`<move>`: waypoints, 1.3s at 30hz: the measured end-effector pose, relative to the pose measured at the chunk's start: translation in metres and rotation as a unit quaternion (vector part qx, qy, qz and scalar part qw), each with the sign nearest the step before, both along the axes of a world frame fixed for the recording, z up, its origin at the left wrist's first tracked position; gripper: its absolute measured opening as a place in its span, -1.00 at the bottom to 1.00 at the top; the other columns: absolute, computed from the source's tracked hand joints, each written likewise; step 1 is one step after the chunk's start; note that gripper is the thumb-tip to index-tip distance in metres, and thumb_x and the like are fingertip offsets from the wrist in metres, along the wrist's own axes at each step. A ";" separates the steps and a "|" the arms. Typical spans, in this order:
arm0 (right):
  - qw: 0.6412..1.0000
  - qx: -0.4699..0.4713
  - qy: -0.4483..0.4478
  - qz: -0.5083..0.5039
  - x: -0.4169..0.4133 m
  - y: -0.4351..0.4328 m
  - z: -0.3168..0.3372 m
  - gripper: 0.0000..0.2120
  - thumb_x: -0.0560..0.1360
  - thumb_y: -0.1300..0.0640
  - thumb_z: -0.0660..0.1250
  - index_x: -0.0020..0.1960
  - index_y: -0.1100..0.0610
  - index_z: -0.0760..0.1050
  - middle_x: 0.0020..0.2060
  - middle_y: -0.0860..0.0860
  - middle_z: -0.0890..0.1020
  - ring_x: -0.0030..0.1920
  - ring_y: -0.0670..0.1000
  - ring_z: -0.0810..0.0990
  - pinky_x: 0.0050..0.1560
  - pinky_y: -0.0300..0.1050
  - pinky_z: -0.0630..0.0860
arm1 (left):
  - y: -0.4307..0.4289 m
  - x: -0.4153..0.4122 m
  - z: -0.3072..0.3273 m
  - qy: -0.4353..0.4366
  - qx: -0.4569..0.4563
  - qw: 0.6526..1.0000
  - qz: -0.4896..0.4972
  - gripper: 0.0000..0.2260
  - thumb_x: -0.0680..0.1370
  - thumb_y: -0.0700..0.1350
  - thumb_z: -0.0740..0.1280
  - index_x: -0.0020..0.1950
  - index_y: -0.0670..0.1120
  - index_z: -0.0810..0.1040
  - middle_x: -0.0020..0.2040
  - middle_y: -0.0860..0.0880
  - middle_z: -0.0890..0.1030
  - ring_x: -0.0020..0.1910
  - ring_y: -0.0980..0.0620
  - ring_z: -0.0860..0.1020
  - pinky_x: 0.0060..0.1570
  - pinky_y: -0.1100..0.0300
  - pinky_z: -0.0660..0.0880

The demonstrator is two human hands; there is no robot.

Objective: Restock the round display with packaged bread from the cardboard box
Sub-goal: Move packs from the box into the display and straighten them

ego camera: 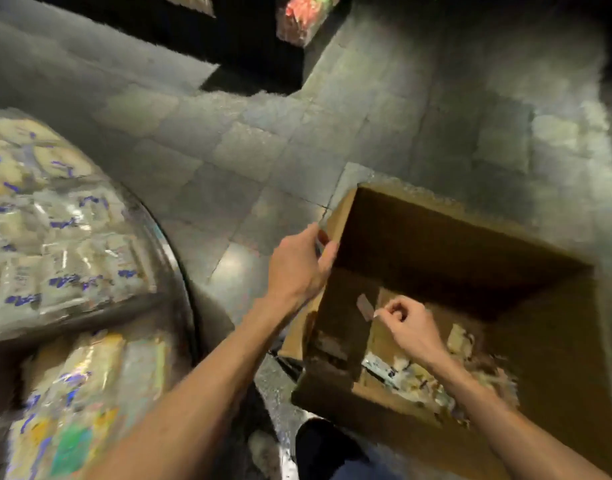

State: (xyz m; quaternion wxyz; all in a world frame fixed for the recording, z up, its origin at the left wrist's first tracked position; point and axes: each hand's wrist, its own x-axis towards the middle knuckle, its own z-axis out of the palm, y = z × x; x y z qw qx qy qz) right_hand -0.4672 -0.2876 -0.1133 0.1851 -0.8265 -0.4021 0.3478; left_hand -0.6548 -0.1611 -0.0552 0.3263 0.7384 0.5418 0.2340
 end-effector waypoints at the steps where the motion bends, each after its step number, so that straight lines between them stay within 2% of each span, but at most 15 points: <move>1: 0.998 -0.044 -0.002 -0.036 0.027 -0.025 -0.013 -0.88 0.54 0.08 0.40 -0.15 0.05 0.54 -0.26 -0.03 0.60 -0.26 -0.04 0.55 -0.25 -0.13 0.48 | -0.012 0.030 -0.016 0.009 -0.037 0.998 -0.049 -0.83 0.58 0.07 0.34 -0.04 -0.02 0.57 -0.27 0.03 0.56 -0.20 -0.04 0.57 -0.21 0.11 0.44; 5: 0.974 -0.196 -0.003 -0.115 0.128 -0.108 -0.056 -0.93 0.59 0.10 0.34 -0.07 0.03 0.47 -0.11 0.06 0.58 -0.03 0.09 0.60 -0.06 -0.08 0.47 | -0.065 0.133 -0.101 0.072 -0.233 0.949 -0.198 -0.78 0.56 0.05 0.38 0.15 -0.02 0.58 -0.02 0.01 0.64 0.01 -0.01 0.61 -0.01 0.13 0.53; 7: 0.962 -0.239 -0.009 -0.131 0.171 -0.132 -0.077 -0.92 0.59 0.08 0.34 -0.06 0.06 0.54 -0.05 0.14 0.60 0.12 0.19 0.60 -0.08 -0.12 0.40 | -0.083 0.174 -0.147 0.095 -0.331 0.911 -0.228 -0.73 0.55 0.01 0.41 0.20 -0.05 0.55 -0.01 0.00 0.63 -0.01 0.01 0.61 -0.05 0.20 0.53; 10: 0.937 -0.303 -0.030 -0.172 0.226 -0.155 -0.110 -0.52 0.52 -0.03 0.44 0.33 0.20 0.46 0.26 0.23 0.54 0.31 0.24 0.48 0.17 -0.06 0.41 | -0.105 0.227 -0.220 0.102 -0.460 0.857 -0.208 -0.61 0.51 -0.03 0.47 0.28 -0.13 0.52 0.00 -0.04 0.62 -0.13 0.05 0.58 -0.29 0.31 0.53; 13: 0.926 -0.321 -0.007 -0.196 0.253 -0.161 -0.148 -0.10 0.41 -0.04 0.54 0.53 0.23 0.13 0.47 0.21 0.30 0.47 0.21 0.30 0.42 0.03 0.27 | -0.122 0.270 -0.271 0.106 -0.505 0.829 -0.216 -0.31 0.40 0.00 0.58 0.45 -0.14 0.39 0.17 -0.04 0.56 0.14 -0.05 0.56 0.11 0.06 0.57; 17: 0.929 -0.321 -0.047 -0.176 0.257 -0.150 -0.196 0.11 0.25 -0.13 0.63 0.54 0.20 0.05 0.43 0.21 0.30 0.42 0.20 0.30 0.40 0.04 0.29 | -0.134 0.307 -0.302 0.055 -0.571 0.788 -0.224 0.17 0.17 0.09 0.69 0.60 -0.06 0.08 0.40 0.00 0.42 0.34 -0.05 0.45 0.33 0.02 0.46; 19: 0.929 -0.318 -0.067 -0.180 0.259 -0.146 -0.209 0.23 0.20 -0.15 0.65 0.57 0.21 -0.03 0.45 0.20 0.30 0.43 0.19 0.28 0.39 0.01 0.30 | -0.146 0.314 -0.314 0.078 -0.556 0.786 -0.260 0.26 -0.03 0.24 0.68 0.55 0.13 0.11 0.41 -0.02 0.44 0.37 -0.11 0.44 0.33 -0.11 0.45; 21: 0.927 -0.317 -0.075 -0.184 0.263 -0.146 -0.218 0.24 0.19 -0.16 0.66 0.58 0.21 -0.02 0.45 0.17 0.32 0.44 0.16 0.30 0.38 -0.01 0.32 | -0.163 0.316 -0.317 0.154 -0.463 0.804 -0.339 0.10 0.12 0.19 0.66 0.53 0.15 0.13 0.41 -0.06 0.40 0.37 -0.13 0.41 0.33 -0.12 0.42; 23: 0.928 -0.330 -0.075 -0.158 0.267 -0.147 -0.222 0.11 0.21 -0.20 0.63 0.53 0.20 0.13 0.40 0.13 0.38 0.40 0.13 0.34 0.33 -0.02 0.36 | -0.177 0.316 -0.319 0.202 -0.394 0.823 -0.356 0.06 0.24 0.13 0.64 0.57 0.07 0.10 0.38 -0.08 0.36 0.33 -0.13 0.39 0.32 -0.12 0.42; 26: 0.931 -0.336 -0.085 -0.109 0.272 -0.144 -0.223 -0.08 0.22 -0.26 0.59 0.39 0.13 0.32 0.29 0.10 0.40 0.29 0.09 0.35 0.20 -0.05 0.40 | -0.184 0.315 -0.330 0.230 -0.401 0.822 -0.331 -0.03 0.23 0.18 0.64 0.49 0.01 0.21 0.29 -0.07 0.40 0.25 -0.09 0.43 0.27 -0.06 0.46; 28: 0.933 -0.338 -0.110 -0.056 0.270 -0.141 -0.222 -0.18 0.20 -0.30 0.57 0.28 0.07 0.37 0.24 0.09 0.35 0.22 0.07 0.32 0.14 -0.08 0.38 | -0.184 0.312 -0.334 0.245 -0.389 0.814 -0.354 -0.08 0.24 0.18 0.63 0.44 -0.03 0.24 0.27 -0.07 0.38 0.22 -0.07 0.42 0.25 -0.02 0.46; 30: 0.944 -0.321 -0.061 -0.057 0.270 -0.142 -0.223 -0.20 0.21 -0.22 0.61 0.26 0.08 0.33 0.28 0.09 0.35 0.25 0.07 0.34 0.19 -0.07 0.41 | -0.186 0.309 -0.336 0.226 -0.384 0.815 -0.371 -0.10 0.24 0.14 0.64 0.41 -0.06 0.24 0.25 -0.06 0.39 0.22 -0.06 0.40 0.25 0.01 0.43; 33: 0.947 -0.288 0.097 -0.107 0.273 -0.148 -0.222 0.05 0.20 -0.03 0.68 0.48 0.07 0.12 0.43 0.10 0.39 0.36 0.13 0.42 0.27 0.00 0.45 | -0.192 0.303 -0.336 0.191 -0.389 0.818 -0.379 -0.19 0.28 0.07 0.63 0.32 -0.04 0.20 0.15 -0.05 0.53 0.09 -0.08 0.51 0.06 0.06 0.45; 35: 0.938 -0.312 0.136 -0.066 0.275 -0.153 -0.221 0.25 0.18 -0.02 0.69 0.60 0.00 -0.08 0.55 0.09 0.25 0.50 0.16 0.29 0.41 0.04 0.31 | -0.196 0.300 -0.336 0.185 -0.385 0.811 -0.400 -0.21 0.32 0.05 0.61 0.31 0.01 0.13 0.07 -0.06 0.59 -0.01 -0.11 0.57 -0.05 0.03 0.49; 39: 0.921 -0.354 0.163 -0.005 0.284 -0.156 -0.222 0.33 0.16 0.01 0.70 0.61 0.00 -0.16 0.57 0.13 0.16 0.54 0.18 0.20 0.47 0.07 0.22 | -0.190 0.299 -0.333 0.163 -0.397 0.791 -0.437 -0.13 0.35 -0.01 0.58 0.50 0.09 0.11 0.14 -0.02 0.61 0.06 -0.13 0.59 0.09 -0.03 0.54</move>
